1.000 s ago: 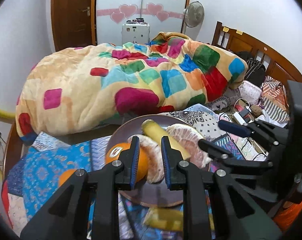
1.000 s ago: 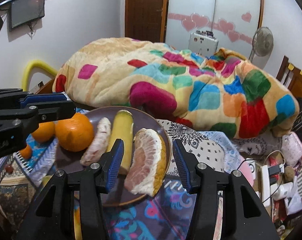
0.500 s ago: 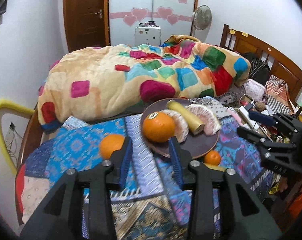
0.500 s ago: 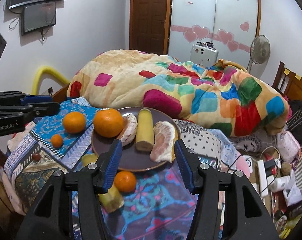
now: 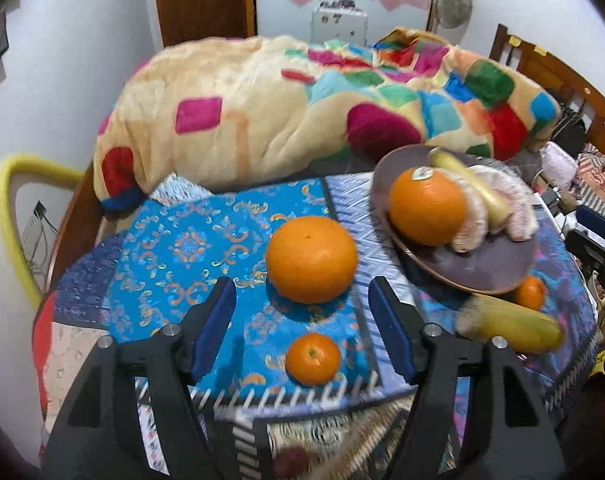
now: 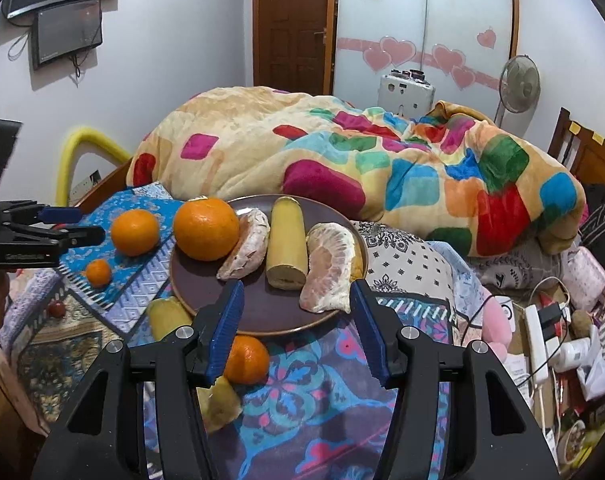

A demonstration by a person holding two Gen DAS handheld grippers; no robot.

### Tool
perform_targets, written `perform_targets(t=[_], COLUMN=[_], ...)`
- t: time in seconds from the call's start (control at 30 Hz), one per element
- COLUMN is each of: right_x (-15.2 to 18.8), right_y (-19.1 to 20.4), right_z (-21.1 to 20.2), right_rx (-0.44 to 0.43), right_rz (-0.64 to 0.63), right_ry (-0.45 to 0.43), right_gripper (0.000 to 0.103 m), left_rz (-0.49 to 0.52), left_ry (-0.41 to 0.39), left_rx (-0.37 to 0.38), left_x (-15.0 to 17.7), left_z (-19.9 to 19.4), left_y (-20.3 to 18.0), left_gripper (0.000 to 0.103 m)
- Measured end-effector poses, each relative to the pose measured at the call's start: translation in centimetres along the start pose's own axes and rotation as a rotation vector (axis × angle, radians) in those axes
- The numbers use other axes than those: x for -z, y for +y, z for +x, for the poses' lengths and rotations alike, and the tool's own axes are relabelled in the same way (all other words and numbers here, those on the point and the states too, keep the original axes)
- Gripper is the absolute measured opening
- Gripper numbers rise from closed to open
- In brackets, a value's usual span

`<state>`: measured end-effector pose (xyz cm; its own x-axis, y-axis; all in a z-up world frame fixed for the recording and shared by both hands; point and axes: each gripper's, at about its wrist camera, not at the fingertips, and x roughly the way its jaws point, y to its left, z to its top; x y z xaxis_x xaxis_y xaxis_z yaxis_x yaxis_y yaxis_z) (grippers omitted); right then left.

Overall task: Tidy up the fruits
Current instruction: 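Lower left tool onto the second large orange and close it, then grasp the green sugarcane piece with right tool while left lifts the orange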

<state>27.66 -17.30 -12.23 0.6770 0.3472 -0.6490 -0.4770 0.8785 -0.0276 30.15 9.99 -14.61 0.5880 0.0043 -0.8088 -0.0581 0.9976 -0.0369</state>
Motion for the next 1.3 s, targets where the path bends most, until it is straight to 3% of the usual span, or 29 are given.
perform_targets(t=[0.23,0.53,0.93,1.17,1.3], right_x=[0.6,1.0,1.5,2.1,2.1], right_y=[0.0,0.8,4.0,6.7,7.6], right_z=[2.3,2.3,0.6,1.1,2.3], right_rx=[0.005,-0.021,-0.116,-0.181,-0.177], right_rz=[-0.033,-0.062,-0.118,-0.208,-0.252], right_ry=[0.027,0.033,0.05,0.113,0.178], right_gripper=[0.051,0.051,0.051,0.051,0.039], left_rz=[-0.027,0.001,0.061,0.086,0.14], left_ry=[0.042,0.029,-0.033,-0.009,-0.005], left_rx=[0.056,0.039,0.128,0.156,0.157], left_x=[-1.1,-1.6,2.0,5.3,6.8], left_z=[3.5,4.2,-3.3,-4.7,-4.4], left_y=[0.4,-0.5,-2.2,-1.7,-2.8], left_gripper=[0.07,0.063,0.063,0.063,0.063])
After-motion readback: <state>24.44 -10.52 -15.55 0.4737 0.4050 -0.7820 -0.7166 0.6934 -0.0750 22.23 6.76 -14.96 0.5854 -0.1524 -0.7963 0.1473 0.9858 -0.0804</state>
